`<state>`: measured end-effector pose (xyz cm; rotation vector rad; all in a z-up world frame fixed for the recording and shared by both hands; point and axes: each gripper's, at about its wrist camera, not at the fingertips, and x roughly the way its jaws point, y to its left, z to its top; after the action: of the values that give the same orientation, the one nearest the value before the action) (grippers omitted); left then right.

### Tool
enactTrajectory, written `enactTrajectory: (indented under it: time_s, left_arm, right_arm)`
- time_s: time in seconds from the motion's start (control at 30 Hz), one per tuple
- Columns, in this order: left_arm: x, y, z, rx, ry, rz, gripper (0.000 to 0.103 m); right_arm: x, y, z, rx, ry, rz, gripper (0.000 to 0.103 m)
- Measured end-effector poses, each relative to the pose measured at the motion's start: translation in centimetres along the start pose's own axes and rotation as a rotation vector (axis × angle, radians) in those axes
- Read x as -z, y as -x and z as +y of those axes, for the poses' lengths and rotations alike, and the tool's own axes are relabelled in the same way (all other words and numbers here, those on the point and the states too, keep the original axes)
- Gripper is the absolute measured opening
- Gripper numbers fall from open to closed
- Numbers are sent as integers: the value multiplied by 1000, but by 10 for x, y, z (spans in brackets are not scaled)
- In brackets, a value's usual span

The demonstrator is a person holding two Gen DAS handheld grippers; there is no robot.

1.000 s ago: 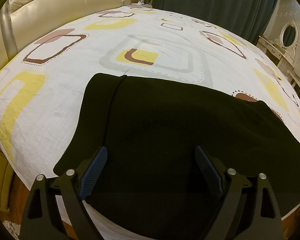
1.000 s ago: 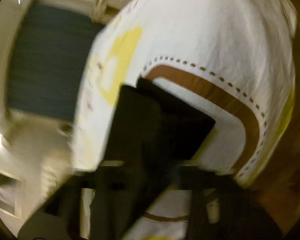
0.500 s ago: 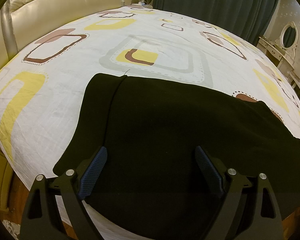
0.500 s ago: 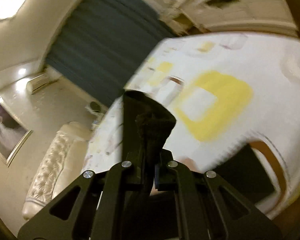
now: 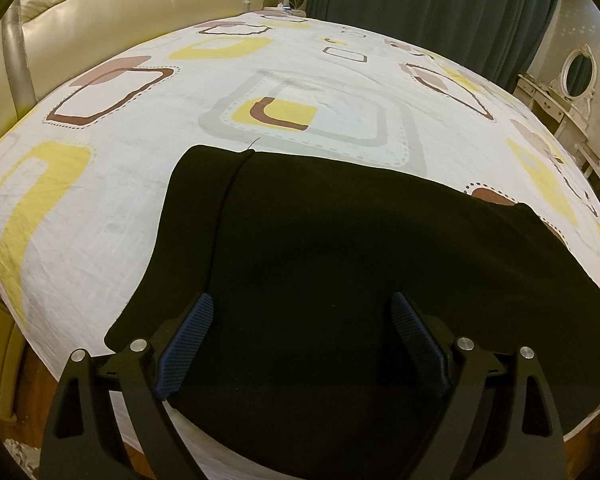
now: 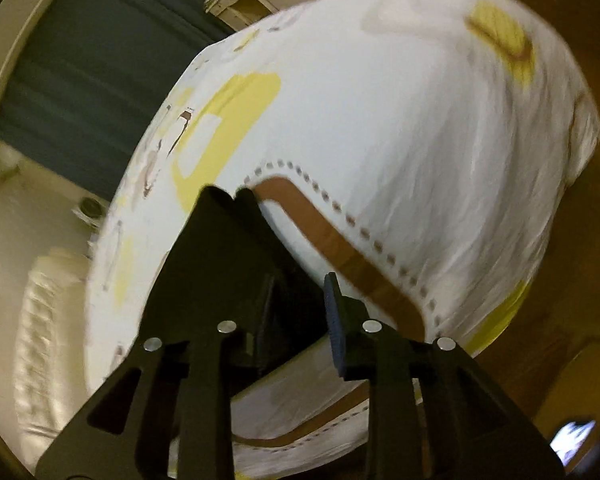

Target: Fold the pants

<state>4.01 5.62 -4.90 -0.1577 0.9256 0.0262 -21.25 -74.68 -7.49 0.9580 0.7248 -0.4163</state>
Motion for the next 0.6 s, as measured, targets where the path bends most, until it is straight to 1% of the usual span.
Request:
enactTrajectory:
  time_s: [0.03, 0.1, 0.17, 0.2, 0.3, 0.37, 0.4, 0.43, 0.5, 0.57, 0.6]
  left_arm:
    - [0, 0, 0, 1, 0, 0, 90]
    - [0, 0, 0, 2, 2, 0, 90]
    - [0, 0, 0, 3, 3, 0, 90]
    - [0, 0, -1, 3, 4, -1, 90]
    - [1, 0, 0, 4, 6, -2, 90]
    - [1, 0, 0, 4, 6, -1, 90]
    - [1, 0, 0, 4, 6, -1, 90]
    - [1, 0, 0, 5, 6, -2, 90]
    - [1, 0, 0, 5, 6, -1, 90]
    - [1, 0, 0, 4, 5, -1, 90]
    - [1, 0, 0, 3, 5, -1, 91]
  right_arm:
    - [-4, 1, 5, -2, 18, -1, 48]
    - [-16, 1, 13, -13, 34, -2, 60]
    - [-28, -11, 14, -49, 29, 37, 60]
    - [-32, -16, 18, -53, 23, 53, 59]
    - [-42, -33, 17, -96, 34, 98, 53]
    - [-38, -43, 29, -98, 61, 144, 53]
    - [-39, -47, 33, -93, 70, 169, 55]
    - [-38, -50, 35, -83, 82, 182, 61]
    - [-36, -53, 42, -89, 102, 199, 66]
    - [-32, -55, 52, -74, 150, 231, 66]
    - [-27, -55, 59, -62, 194, 251, 59]
